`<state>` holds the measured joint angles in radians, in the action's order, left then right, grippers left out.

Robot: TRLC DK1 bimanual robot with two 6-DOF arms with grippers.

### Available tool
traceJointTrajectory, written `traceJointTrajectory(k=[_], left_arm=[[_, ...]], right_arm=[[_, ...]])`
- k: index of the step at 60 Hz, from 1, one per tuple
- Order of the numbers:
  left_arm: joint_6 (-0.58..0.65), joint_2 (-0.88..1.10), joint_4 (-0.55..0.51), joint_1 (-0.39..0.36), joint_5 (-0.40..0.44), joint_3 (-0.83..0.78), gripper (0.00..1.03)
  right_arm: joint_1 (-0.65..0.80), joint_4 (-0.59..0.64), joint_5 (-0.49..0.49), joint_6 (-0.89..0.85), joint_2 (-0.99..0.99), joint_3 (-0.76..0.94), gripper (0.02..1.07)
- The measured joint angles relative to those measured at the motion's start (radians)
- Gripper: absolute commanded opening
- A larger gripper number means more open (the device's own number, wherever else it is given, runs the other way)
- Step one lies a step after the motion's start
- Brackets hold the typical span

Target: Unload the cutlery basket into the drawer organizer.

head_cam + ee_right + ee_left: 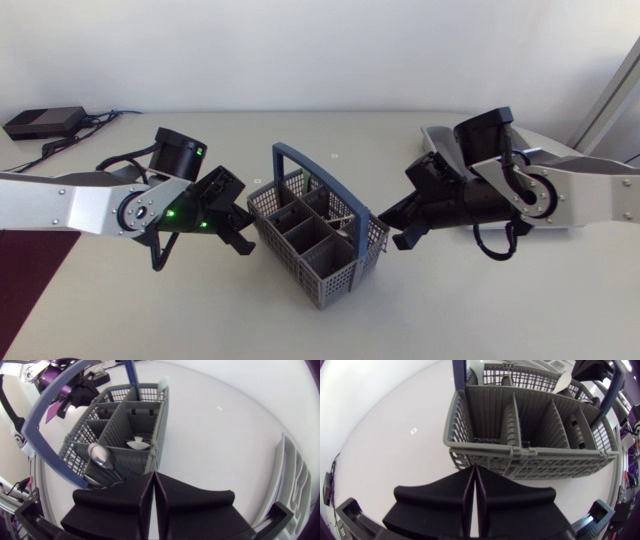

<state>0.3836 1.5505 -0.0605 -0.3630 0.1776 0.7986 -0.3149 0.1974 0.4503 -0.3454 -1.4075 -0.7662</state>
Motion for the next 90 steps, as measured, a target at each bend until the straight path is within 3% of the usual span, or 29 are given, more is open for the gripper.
traceJointTrajectory(k=[34,44,51,59,76,90], left_arm=[[-0.015,0.166,-0.028,0.001,0.012,0.179,0.04],[0.006,0.127,-0.098,0.039,0.032,0.169,0.04],[0.044,-0.029,-0.159,0.086,0.058,0.111,0.04],[0.095,-0.258,-0.235,0.090,0.096,0.024,0.04],[0.194,-0.593,-0.450,-0.037,0.109,-0.168,0.04],[0.196,-0.673,-0.499,-0.169,0.110,-0.226,0.04]], right_arm=[[-0.274,0.091,-0.029,0.033,0.136,0.088,0.11],[-0.204,0.118,-0.034,0.035,0.181,0.092,0.11],[-0.103,0.113,-0.036,0.035,0.167,0.064,0.11],[-0.027,0.060,-0.040,0.045,0.065,-0.015,0.11],[0.036,-0.031,-0.055,0.120,-0.232,-0.228,0.11],[0.035,-0.034,-0.031,0.137,-0.396,-0.388,0.11]])
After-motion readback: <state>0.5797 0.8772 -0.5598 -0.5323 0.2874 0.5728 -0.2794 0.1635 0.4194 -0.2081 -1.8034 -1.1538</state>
